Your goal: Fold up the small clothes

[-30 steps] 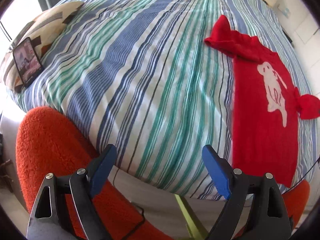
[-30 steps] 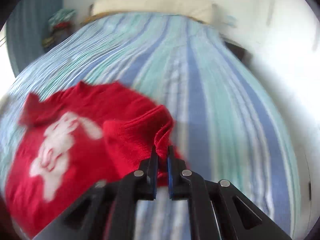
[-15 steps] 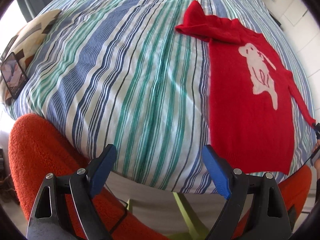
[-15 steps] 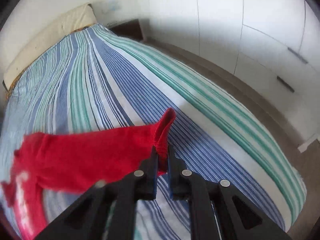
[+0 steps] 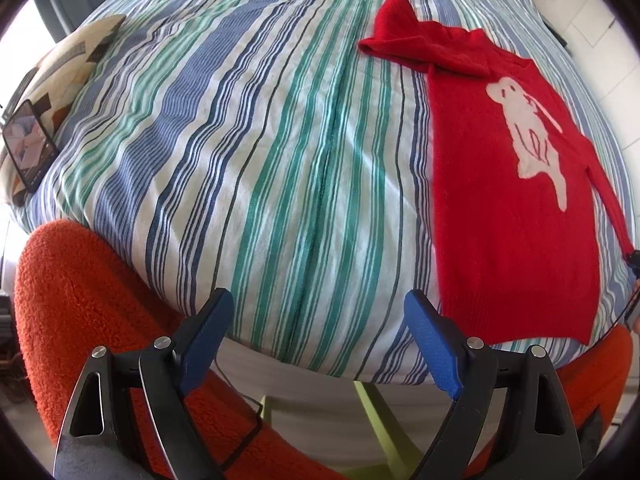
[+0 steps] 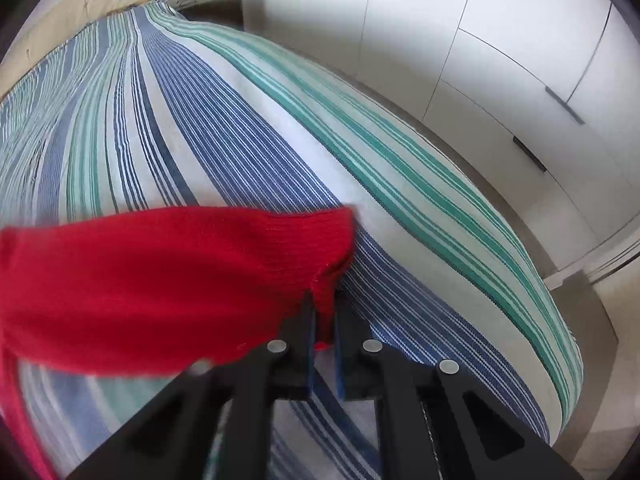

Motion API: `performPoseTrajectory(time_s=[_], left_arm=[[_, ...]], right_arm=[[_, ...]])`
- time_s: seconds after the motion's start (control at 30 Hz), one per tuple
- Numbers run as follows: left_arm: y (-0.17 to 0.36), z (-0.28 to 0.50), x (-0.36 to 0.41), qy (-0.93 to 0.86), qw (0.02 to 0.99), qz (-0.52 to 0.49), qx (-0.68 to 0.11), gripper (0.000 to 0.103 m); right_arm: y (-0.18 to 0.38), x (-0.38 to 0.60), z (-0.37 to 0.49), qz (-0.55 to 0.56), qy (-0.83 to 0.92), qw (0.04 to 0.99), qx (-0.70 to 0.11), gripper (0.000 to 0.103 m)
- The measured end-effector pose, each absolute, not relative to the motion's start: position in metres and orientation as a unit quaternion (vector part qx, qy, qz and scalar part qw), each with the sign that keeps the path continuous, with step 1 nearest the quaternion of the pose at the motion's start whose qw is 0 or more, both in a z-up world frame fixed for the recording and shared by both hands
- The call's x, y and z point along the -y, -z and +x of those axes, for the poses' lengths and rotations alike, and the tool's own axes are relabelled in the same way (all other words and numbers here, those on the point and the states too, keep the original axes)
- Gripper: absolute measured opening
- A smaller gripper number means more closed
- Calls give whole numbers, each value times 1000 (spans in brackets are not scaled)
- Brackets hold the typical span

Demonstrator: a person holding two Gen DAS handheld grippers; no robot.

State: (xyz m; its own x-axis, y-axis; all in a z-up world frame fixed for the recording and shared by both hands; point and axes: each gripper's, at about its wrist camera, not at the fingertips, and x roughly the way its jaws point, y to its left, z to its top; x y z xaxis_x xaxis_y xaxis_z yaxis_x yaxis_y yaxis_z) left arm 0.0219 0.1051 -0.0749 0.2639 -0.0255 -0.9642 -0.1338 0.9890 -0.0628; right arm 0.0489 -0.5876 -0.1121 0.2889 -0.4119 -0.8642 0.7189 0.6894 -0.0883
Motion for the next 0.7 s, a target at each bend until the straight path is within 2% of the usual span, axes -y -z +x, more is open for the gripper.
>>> performPoseTrajectory(time_s=[0.27,0.37,0.43,0.47,0.53,0.7], left_arm=[[86,16,-113,-36,788,-69,-611,89],[85,15,-114,-36,791,-69,-607,89],[85,14,-115,-36,793,-68,-605,89],[85,14,-116,-37,793,-68,-605,89],[87,13,-117,-39,793,-65,-605,89],[92,12,-118,-39,790,-61,-608,89]], right_arm=[[107,574,32,155,363,796,-459,10],[102,571,24,163,364,800,-448,29],[97,570,18,163,367,805,-438,50],[94,567,14,159,371,807,-431,54],[84,561,4,148,387,809,-418,71],[44,538,-16,112,394,831,-376,76]])
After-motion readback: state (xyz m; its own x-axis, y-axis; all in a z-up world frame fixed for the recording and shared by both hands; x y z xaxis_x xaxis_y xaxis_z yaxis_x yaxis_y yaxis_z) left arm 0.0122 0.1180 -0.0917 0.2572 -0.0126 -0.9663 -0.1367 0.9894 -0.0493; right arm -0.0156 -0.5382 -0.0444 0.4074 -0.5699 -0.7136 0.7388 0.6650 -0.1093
